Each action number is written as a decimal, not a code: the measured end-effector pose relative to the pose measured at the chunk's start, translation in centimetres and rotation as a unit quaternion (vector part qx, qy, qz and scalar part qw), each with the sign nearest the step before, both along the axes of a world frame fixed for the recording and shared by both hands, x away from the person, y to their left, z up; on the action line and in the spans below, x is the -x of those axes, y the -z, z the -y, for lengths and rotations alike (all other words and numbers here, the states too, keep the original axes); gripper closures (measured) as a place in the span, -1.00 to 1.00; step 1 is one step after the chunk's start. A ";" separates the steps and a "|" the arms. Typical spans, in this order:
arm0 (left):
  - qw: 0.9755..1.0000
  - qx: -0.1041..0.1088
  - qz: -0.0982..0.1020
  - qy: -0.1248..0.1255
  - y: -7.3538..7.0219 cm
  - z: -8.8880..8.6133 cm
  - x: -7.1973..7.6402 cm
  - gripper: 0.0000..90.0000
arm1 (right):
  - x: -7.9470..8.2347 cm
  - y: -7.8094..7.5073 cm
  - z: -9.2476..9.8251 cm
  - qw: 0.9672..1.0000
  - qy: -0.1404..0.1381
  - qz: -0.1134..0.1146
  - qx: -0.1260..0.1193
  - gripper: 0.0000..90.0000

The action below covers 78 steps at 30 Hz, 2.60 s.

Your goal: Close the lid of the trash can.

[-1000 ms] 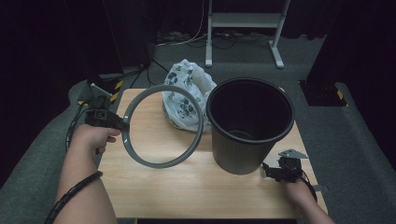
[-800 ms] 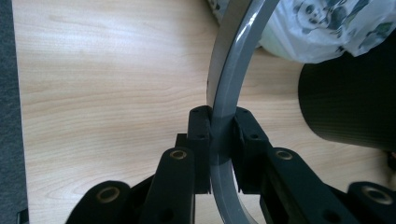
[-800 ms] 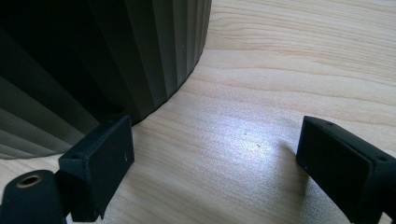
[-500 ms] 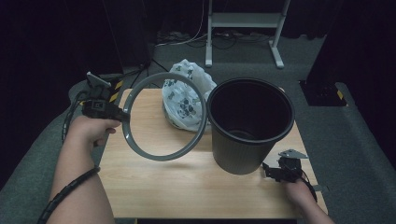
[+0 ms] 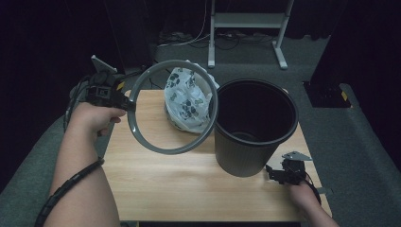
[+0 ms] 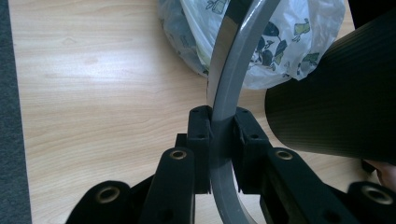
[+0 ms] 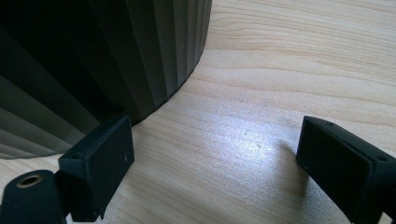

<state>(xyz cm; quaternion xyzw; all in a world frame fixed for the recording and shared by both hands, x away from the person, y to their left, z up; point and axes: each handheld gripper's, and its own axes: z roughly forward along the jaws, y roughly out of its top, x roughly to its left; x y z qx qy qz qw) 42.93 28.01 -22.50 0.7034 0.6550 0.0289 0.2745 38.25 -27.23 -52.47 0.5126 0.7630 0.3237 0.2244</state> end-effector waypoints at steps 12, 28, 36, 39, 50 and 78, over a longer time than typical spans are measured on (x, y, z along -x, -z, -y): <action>1.000 -0.005 -0.001 0.015 -1.1 2.2 -0.8 0.75 | 0.0 0.0 0.0 1.000 -0.001 0.001 0.002 -0.76; 0.999 -0.008 0.001 0.051 -1.9 7.1 -2.7 0.75 | 0.1 0.0 0.0 1.000 -0.002 0.000 0.001 -0.76; 0.998 -0.009 0.005 0.060 -2.5 9.5 -3.5 0.75 | 0.1 0.0 0.0 1.000 -0.003 0.000 0.001 -0.76; 0.998 -0.012 0.005 0.067 -2.5 10.3 -3.8 0.75 | 0.1 0.0 0.0 1.000 -0.003 0.000 0.001 -0.76; 0.997 -0.017 0.007 0.079 -3.1 12.8 -4.4 0.75 | 0.1 0.0 0.0 1.000 -0.003 0.000 0.001 -0.76; 0.993 -0.049 0.007 0.111 -3.9 19.6 -6.0 0.75 | 0.0 0.0 0.0 1.000 -0.009 0.000 0.002 -0.76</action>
